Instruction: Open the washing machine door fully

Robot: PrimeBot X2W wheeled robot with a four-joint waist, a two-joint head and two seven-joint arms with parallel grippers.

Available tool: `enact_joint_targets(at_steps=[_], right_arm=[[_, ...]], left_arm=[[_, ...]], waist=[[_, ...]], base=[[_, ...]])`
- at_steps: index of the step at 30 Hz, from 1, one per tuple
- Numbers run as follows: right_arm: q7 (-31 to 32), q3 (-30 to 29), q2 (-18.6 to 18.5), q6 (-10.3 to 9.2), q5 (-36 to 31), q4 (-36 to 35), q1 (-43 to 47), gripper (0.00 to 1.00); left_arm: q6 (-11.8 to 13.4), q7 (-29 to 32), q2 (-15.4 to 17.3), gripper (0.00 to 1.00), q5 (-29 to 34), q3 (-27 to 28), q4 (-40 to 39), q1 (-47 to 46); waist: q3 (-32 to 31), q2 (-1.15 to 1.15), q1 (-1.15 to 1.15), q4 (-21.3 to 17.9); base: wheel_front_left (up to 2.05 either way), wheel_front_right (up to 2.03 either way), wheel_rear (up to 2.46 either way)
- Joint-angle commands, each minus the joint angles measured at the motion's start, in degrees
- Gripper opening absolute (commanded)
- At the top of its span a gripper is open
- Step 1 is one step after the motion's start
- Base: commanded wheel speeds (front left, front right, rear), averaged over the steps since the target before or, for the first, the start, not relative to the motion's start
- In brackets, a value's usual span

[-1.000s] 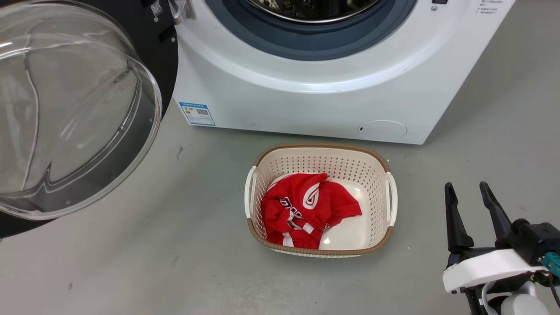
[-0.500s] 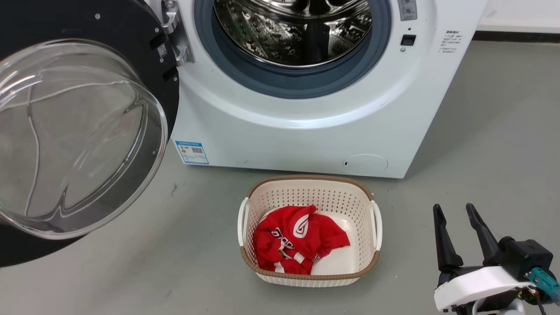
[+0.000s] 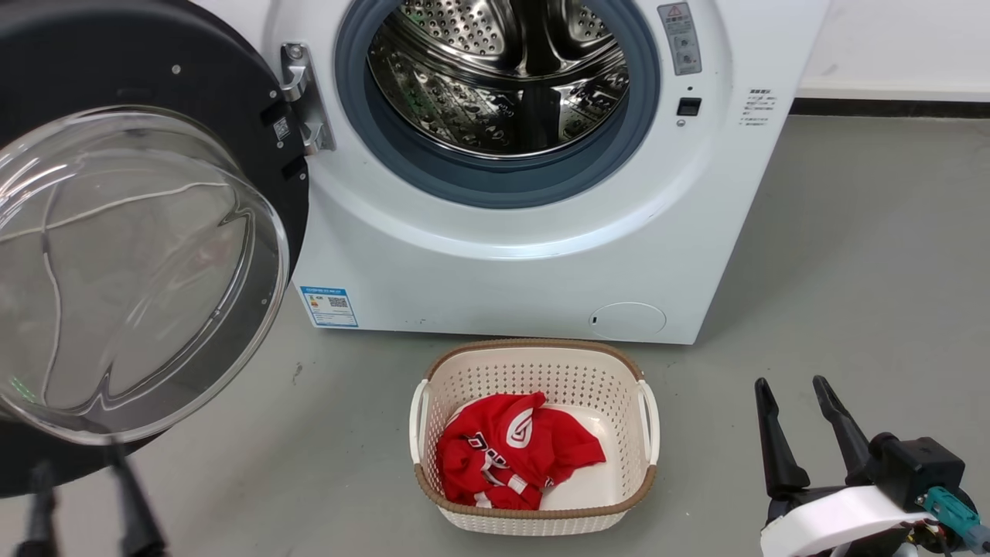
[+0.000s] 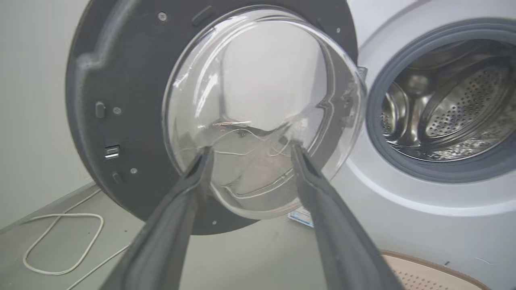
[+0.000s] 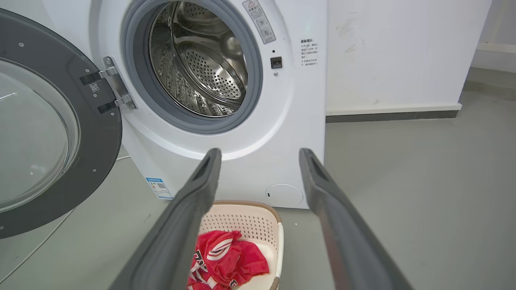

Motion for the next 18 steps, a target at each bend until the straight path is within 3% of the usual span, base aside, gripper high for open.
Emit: enact_joint_targets(at_steps=[1, 3, 10, 18], right_arm=[[0.25, 0.18, 0.08, -0.03, -0.64, -0.48, 0.34, 1.0], [0.43, 0.18, 0.08, -0.03, -0.92, -1.51, 0.56, 1.0], [1.16, 0.51, 0.07, -0.04, -2.49, -3.8, -0.71, 1.0], [1.59, 1.25, 0.08, -0.04, -2.87, -4.78, -0.04, 1.0]], left_arm=[[0.7, -0.13, -0.02, 1.0, 0.36, -2.17, -0.79, 0.77], [3.12, -0.13, 0.02, 1.0, 1.26, -9.23, -3.01, 0.78], [2.64, -0.12, -0.01, 1.0, 2.82, -17.45, -3.13, -3.83], [3.83, -0.13, -0.01, 1.0, 3.75, -17.86, -2.67, -2.94]], waist=[[-0.27, 0.0, 0.01, -0.45], [-0.55, 0.0, 0.01, -1.75], [-0.31, 0.0, 0.01, -6.88], [-0.41, 0.0, 0.01, -10.02]], base=[[0.0, 0.0, 0.0], [0.0, 0.0, 0.0], [0.0, 0.0, 0.0], [0.0, 0.0, 0.0]])
